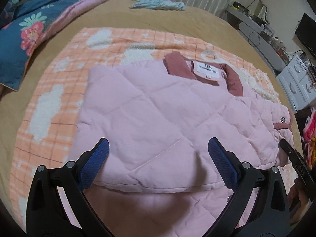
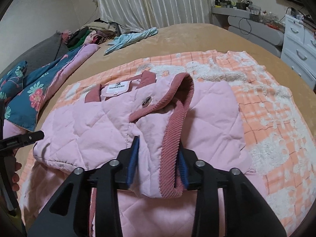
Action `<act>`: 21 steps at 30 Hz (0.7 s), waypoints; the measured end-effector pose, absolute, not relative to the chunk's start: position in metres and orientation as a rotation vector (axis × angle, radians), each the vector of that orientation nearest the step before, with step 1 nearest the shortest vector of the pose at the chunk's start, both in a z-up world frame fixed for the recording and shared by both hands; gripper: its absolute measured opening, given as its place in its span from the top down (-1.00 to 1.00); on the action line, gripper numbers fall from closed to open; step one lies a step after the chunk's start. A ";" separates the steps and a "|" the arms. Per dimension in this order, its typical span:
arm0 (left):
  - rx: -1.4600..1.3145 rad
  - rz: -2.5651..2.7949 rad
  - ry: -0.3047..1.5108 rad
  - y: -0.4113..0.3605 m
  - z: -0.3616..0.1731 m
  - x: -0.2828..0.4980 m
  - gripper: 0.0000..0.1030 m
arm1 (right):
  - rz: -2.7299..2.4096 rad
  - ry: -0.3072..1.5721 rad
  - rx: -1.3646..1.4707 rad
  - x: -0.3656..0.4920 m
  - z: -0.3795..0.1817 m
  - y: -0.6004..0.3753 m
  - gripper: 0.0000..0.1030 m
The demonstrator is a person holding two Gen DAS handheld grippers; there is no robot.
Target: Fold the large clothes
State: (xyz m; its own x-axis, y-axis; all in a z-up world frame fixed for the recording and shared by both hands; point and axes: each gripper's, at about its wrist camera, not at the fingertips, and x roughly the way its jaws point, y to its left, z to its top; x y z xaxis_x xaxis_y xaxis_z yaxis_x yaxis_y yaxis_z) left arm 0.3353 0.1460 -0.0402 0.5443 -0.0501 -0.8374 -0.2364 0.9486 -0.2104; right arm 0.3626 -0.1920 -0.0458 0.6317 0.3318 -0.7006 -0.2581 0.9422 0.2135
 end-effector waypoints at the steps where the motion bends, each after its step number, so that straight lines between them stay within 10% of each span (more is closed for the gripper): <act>1: -0.321 0.112 1.001 0.146 -0.044 0.337 -0.82 | 0.328 0.814 0.092 0.362 -0.044 -0.193 0.08; 9: -0.314 0.116 1.083 0.151 -0.079 0.346 -0.83 | 0.295 0.725 0.055 0.354 -0.020 -0.197 -0.37; 21: -0.342 0.101 1.094 0.160 -0.104 0.353 -0.84 | 0.427 0.805 -0.151 0.365 -0.032 -0.116 -0.42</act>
